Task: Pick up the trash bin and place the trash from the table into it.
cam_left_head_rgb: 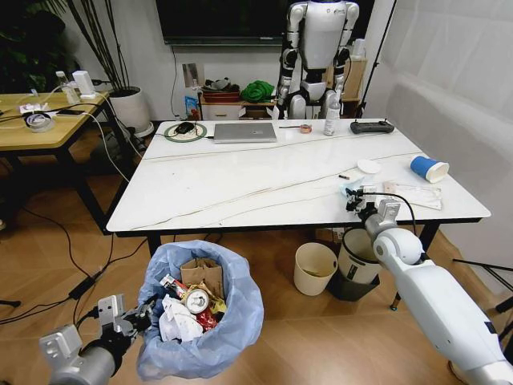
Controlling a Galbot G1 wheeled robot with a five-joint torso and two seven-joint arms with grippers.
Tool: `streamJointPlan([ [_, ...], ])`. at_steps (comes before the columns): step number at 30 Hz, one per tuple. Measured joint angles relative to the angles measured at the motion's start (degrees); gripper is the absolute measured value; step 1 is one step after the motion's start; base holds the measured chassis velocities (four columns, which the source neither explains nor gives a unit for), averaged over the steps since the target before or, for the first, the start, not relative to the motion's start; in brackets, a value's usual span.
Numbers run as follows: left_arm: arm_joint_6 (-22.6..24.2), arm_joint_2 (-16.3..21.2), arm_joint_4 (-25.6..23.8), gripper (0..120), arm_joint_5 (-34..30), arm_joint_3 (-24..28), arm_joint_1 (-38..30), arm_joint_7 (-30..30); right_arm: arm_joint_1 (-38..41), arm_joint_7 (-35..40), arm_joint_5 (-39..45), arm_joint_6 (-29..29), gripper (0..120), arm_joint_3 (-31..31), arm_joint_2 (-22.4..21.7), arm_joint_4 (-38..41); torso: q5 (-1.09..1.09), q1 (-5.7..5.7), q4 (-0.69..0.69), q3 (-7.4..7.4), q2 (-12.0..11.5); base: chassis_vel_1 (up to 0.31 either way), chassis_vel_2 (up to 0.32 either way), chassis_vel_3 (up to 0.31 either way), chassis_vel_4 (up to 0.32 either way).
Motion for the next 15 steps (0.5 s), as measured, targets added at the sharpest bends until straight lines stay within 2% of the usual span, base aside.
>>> streamJointPlan([
  [4, 0.0, 0.0, -0.2, 0, 0.0, -0.1, 0.2, 0.0, -3.4, -2.7, 6.0, 1.9, 0, -2.4, -3.5, 11.6, 0.00, -0.01, 0.01, 0.00, 0.0, 0.000, 0.000, 0.000, 0.000],
  [5, 0.0, 0.0, -0.2, 0, 0.0, -0.1, 0.2, 0.0, -3.4, -2.7, 6.0, 1.9, 0, -2.4, -3.5, 11.6, 0.00, -0.01, 0.01, 0.00, 0.0, 0.000, 0.000, 0.000, 0.000],
  [11, 0.0, -0.1, -0.7, 0, -0.1, -0.6, 0.9, 0.0, -5.7, -8.9, 13.3, 3.5, 0, -8.0, -7.7, 29.8, 0.00, -0.02, 0.00, -0.01, 0.0, 0.000, 0.000, 0.000, 0.000],
  [12, 0.0, -0.1, -0.7, 0, -0.1, -0.6, 0.9, 0.0, -5.7, -8.9, 13.3, 3.5, 0, -8.0, -7.7, 29.8, 0.00, -0.02, 0.00, -0.01, 0.0, 0.000, 0.000, 0.000, 0.000],
  [15, 0.0, -0.3, -0.9, 0, -0.1, -0.6, 1.0, 0.0, -4.0, -9.6, 14.7, 3.6, 0, -13.1, -8.2, 34.6, 0.01, -0.02, 0.01, -0.01, 0.0, 0.000, 0.000, 0.000, 0.000],
])
